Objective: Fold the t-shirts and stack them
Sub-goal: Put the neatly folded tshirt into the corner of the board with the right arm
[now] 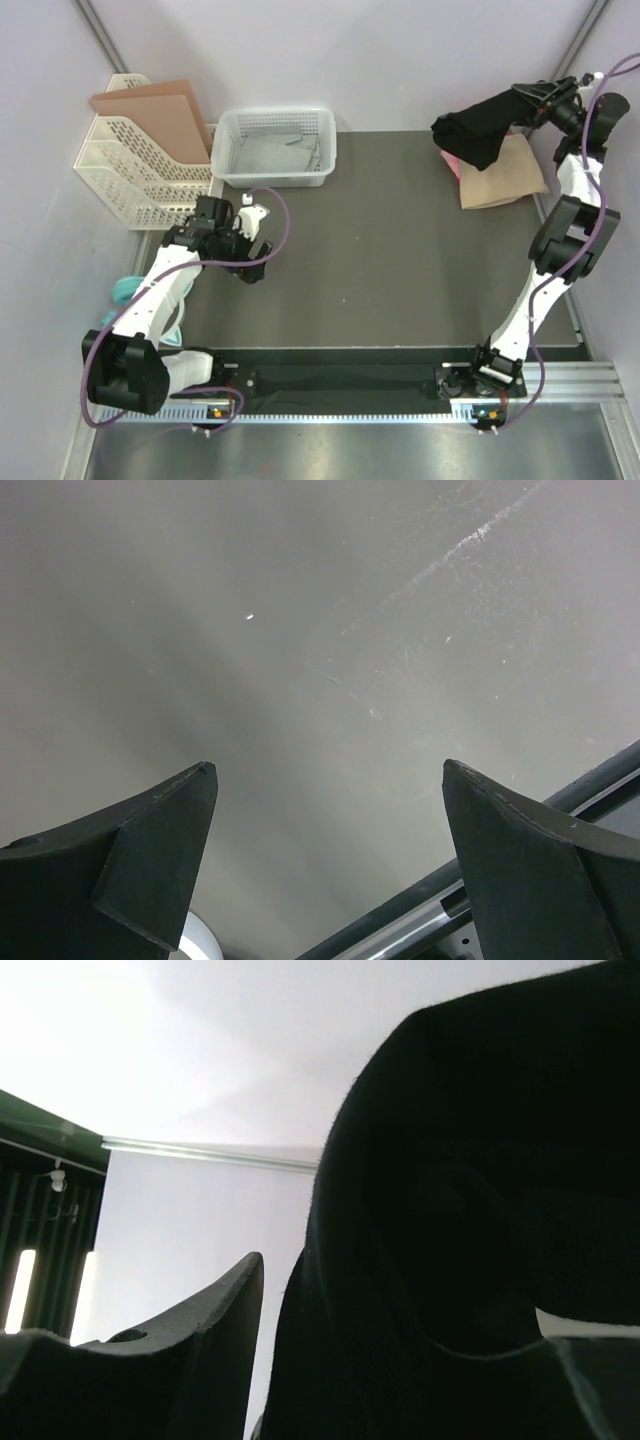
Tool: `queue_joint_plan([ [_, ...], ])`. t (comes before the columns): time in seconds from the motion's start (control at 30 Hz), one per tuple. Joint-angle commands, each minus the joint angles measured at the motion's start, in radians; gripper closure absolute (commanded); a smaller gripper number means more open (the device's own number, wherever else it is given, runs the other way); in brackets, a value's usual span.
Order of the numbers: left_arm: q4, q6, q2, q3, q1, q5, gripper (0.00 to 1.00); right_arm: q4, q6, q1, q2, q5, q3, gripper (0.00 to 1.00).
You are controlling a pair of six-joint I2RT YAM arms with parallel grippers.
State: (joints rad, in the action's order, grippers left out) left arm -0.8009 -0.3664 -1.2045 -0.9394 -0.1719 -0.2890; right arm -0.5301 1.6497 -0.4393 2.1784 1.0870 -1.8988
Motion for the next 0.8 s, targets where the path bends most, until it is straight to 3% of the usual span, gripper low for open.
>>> queue_joint_plan([
  [0.0, 0.022, -0.005, 0.017, -0.018, 0.006, -0.004, 0.01, -0.009, -0.057, -0.036, -0.040, -0.045, -0.032, 1.00],
  [0.1, 0.023, -0.006, 0.026, -0.010, 0.006, -0.004, 0.01, 0.123, -0.166, -0.044, -0.039, -0.065, -0.046, 1.00],
  [0.33, 0.029, -0.006, 0.029, 0.011, 0.008, -0.004, 0.01, 0.618, -0.627, -0.050, -0.087, -0.225, -0.020, 1.00],
  [0.63, 0.028, -0.008, 0.040, 0.028, 0.008, -0.024, 0.01, 0.907, -0.902, -0.068, -0.169, -0.545, 0.115, 1.00],
  [0.73, 0.026, -0.008, 0.043, 0.030, 0.008, -0.029, 0.01, 0.999, -0.932, -0.073, -0.167, -0.619, 0.118, 0.85],
  [0.77, 0.025, -0.008, 0.043, 0.030, 0.008, -0.030, 0.01, 1.033, -0.939, -0.072, -0.167, -0.681, 0.116, 0.70],
])
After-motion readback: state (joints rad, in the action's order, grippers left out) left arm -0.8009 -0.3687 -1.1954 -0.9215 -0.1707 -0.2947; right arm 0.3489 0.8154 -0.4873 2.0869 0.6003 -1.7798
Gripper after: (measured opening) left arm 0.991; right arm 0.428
